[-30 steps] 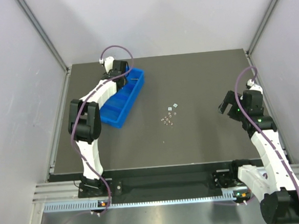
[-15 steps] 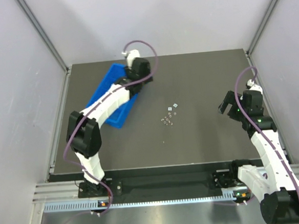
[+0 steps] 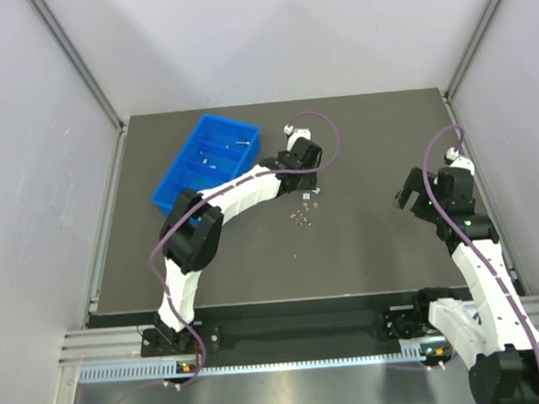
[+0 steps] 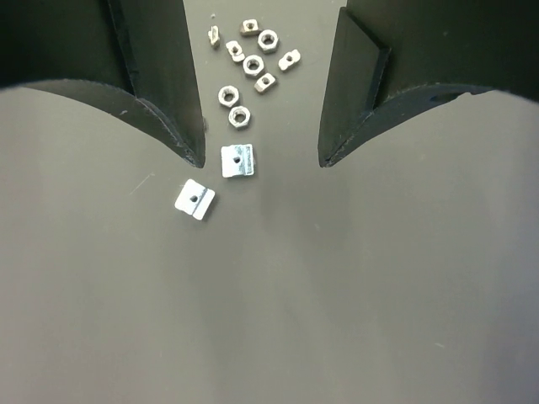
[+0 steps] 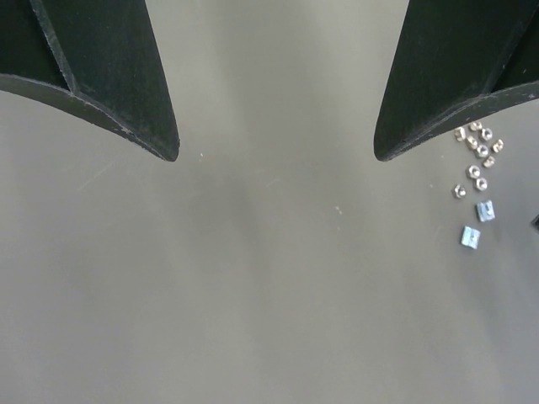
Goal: Sort the screws and nuts into containers
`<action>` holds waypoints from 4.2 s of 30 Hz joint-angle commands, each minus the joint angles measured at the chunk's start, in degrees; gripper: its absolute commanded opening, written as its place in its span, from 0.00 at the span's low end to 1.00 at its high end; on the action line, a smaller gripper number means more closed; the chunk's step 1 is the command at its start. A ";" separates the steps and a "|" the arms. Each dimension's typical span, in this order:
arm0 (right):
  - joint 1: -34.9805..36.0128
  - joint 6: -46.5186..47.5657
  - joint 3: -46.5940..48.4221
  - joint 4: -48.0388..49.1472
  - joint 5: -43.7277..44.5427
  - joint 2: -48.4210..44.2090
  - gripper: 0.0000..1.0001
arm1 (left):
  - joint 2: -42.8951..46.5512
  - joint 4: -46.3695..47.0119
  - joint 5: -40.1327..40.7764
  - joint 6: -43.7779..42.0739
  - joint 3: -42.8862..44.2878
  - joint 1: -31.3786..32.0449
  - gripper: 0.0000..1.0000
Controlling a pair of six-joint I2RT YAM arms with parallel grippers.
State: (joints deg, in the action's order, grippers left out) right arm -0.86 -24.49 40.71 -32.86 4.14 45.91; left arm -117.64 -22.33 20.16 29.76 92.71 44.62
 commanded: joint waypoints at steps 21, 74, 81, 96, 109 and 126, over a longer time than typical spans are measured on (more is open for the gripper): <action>0.42 0.50 0.34 0.43 1.31 -0.29 1.00 | -10.41 -4.74 -0.65 -2.60 6.70 1.96 0.55; 0.42 -0.21 1.57 0.25 1.13 1.55 1.00 | -0.39 2.29 7.35 -1.72 3.45 -29.42 0.26; 0.42 -0.03 2.18 -0.18 1.66 1.20 1.00 | 3.11 1.94 3.49 -3.30 3.18 -29.07 0.62; 0.42 0.32 1.13 -0.80 2.27 0.15 1.00 | 4.28 2.46 -6.96 -6.99 5.10 -2.80 0.70; 0.42 0.94 1.48 -1.77 3.50 -1.88 1.00 | -13.30 -3.33 -14.98 -15.61 17.94 -1.12 0.63; 0.42 0.94 1.22 -1.59 3.68 -1.35 1.00 | -14.36 -4.30 -12.43 -17.10 13.82 0.38 0.59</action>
State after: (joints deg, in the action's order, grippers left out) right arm -0.86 -24.08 40.49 -35.48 6.70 44.69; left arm -132.29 -27.18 6.66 13.93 106.65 44.80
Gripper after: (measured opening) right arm 0.996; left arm 0.591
